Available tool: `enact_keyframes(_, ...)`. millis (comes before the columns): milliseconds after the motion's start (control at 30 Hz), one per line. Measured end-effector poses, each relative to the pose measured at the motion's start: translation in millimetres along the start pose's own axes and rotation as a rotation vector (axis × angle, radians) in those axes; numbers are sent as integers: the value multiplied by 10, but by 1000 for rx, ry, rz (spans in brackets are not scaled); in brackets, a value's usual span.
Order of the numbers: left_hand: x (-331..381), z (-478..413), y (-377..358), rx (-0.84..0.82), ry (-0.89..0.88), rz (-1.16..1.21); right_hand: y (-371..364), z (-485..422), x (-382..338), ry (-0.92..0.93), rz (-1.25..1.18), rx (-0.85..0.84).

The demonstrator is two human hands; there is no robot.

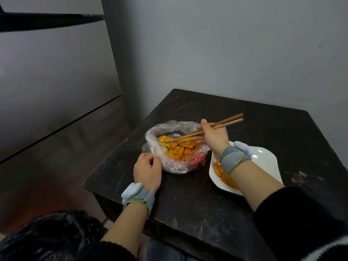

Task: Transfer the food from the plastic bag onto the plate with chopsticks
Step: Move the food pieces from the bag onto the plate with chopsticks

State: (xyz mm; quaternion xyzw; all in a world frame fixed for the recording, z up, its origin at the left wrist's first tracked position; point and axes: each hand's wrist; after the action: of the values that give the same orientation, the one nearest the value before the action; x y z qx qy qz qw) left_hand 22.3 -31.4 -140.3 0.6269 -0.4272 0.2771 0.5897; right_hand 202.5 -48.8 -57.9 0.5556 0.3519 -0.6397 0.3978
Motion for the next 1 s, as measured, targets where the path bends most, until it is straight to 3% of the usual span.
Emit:
enact_keyframes(133, 16, 2, -2, -6, 7, -7, -40, 4, 13, -4, -19, 37)
enact_keyframes(367, 19, 6, -2, -4, 8, -2, -9, 2, -9, -95, -298, 152)
enact_keyframes(600, 10, 0, -4, -2, 3, -18, 127, 67, -34, -160, -420, 194)
enact_keyframes(1000, 4, 1, -3, -8, -21, 21, -139, -17, -3, -169, -358, 54)
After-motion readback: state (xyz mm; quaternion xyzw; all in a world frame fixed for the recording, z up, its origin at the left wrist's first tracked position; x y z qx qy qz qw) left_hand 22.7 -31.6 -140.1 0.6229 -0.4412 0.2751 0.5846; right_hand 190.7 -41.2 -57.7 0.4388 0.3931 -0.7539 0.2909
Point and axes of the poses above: each hand's wrist, its own z-axis away from the middle knuckle, its own y-axis out of the back of the hand, x = y × z, and after that the axes turned 12 degrees about -x, right-handed
